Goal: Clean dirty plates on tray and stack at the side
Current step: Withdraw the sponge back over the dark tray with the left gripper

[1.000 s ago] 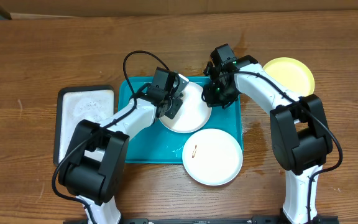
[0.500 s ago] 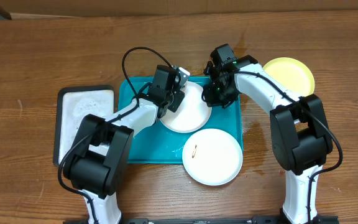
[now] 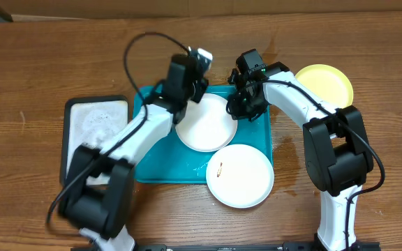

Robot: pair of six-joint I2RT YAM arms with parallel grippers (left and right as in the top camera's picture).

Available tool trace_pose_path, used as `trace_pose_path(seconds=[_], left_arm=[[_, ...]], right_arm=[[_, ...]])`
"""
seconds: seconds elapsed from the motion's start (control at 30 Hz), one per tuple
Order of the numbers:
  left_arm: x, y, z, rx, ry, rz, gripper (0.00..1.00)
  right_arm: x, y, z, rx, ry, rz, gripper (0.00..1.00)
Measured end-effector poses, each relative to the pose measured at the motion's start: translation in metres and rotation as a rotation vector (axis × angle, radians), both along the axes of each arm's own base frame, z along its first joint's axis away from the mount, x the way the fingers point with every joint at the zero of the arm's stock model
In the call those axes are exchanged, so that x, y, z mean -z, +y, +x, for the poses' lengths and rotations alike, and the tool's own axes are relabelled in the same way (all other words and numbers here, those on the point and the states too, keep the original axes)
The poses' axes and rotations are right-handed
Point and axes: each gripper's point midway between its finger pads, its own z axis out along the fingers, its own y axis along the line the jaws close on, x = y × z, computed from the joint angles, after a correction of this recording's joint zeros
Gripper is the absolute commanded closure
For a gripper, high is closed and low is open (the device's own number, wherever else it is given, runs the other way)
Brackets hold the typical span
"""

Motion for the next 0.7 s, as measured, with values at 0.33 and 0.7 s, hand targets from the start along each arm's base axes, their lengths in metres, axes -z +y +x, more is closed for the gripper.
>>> trace_pose_path(seconds=[0.33,0.7], left_arm=[[-0.110,0.042,-0.063,-0.115,-0.020,-0.060,0.96],[-0.042,0.170,-0.157,-0.545,0.503,-0.097,0.96]], right_arm=[[0.000,-0.001,-0.003,0.000,0.013,-0.003,0.50],[0.002,-0.004,-0.011,-0.005,0.044,-0.014,0.96]])
